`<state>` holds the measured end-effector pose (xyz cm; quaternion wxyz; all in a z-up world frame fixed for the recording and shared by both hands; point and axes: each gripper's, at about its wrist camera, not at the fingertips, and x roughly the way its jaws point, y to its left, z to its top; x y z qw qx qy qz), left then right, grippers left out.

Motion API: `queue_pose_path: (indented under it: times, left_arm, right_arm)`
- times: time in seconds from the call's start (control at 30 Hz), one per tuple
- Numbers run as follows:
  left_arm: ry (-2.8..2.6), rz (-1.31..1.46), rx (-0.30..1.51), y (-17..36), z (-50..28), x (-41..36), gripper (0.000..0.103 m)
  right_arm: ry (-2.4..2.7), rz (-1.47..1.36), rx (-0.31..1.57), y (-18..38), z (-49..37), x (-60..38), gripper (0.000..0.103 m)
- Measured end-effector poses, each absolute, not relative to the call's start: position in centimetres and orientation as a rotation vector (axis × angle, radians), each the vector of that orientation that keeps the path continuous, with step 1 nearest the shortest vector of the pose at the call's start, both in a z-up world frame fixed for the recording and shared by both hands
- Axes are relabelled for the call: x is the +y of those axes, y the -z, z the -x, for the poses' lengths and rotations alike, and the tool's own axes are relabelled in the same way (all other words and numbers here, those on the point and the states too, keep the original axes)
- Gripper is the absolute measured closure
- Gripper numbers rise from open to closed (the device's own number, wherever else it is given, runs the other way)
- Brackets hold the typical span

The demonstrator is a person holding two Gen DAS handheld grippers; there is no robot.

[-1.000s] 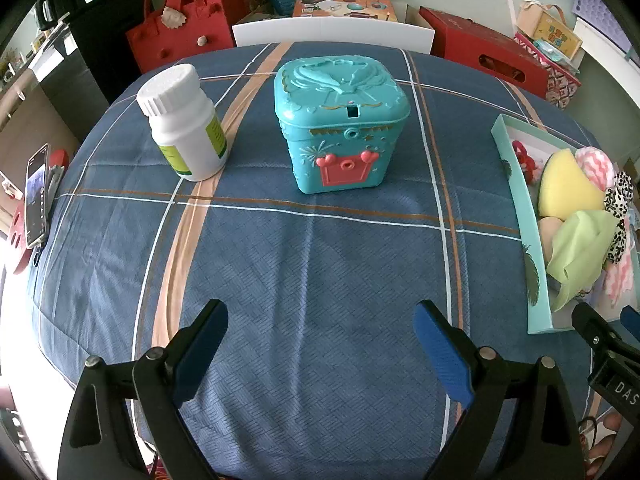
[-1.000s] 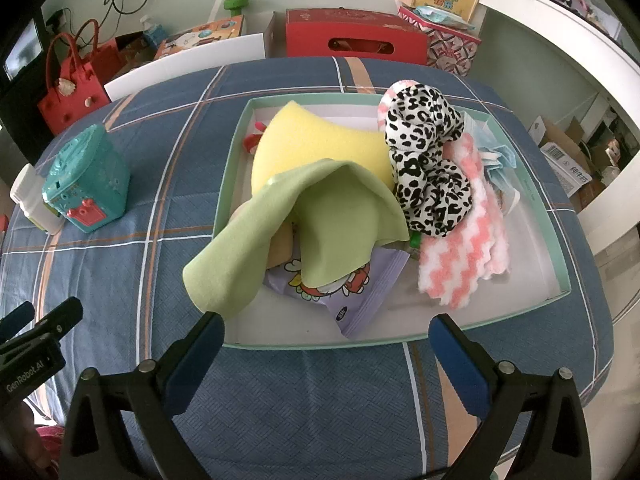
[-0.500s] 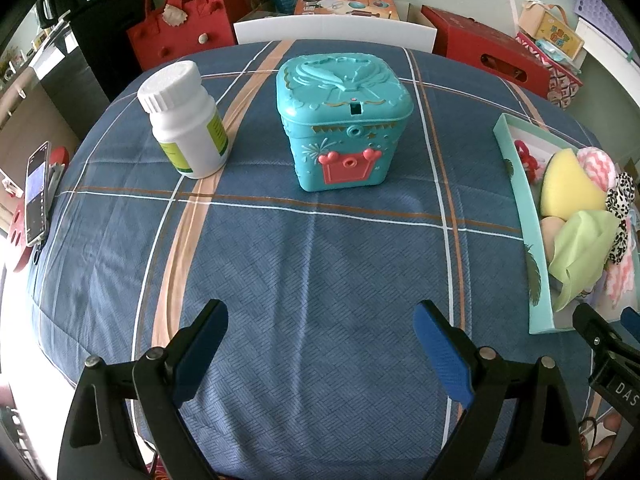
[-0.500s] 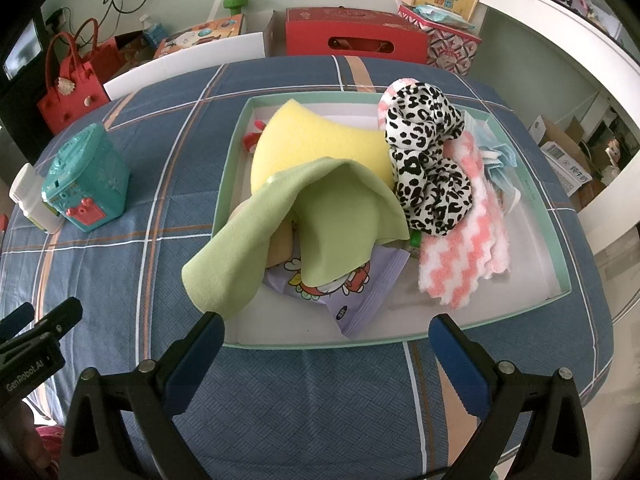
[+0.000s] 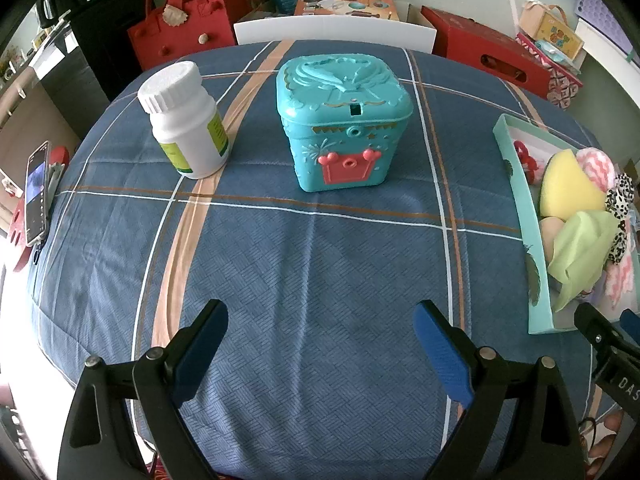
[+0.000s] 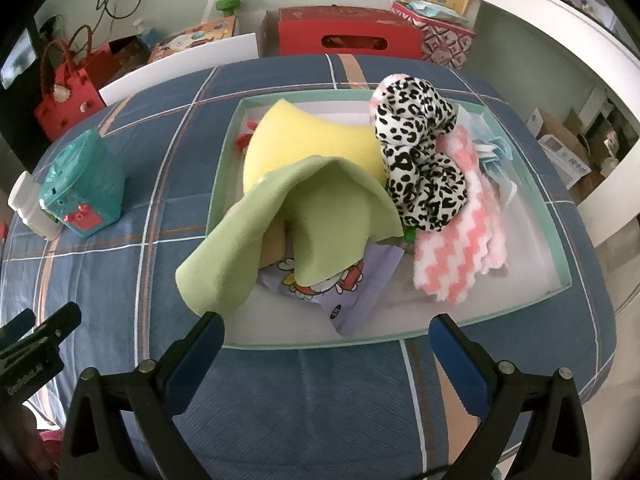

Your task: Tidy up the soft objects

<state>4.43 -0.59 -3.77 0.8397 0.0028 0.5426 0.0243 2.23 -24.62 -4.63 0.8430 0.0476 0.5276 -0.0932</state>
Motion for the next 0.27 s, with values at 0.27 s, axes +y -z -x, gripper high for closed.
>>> queue_pose_path:
  times: [0.27]
  left_arm:
    - [-0.041, -0.017, 1.109, 3.04, -3.87, -0.96, 0.009]
  right_arm:
    - [0.195, -0.097, 1.115, 4.45, -2.19, -24.92, 0.0]
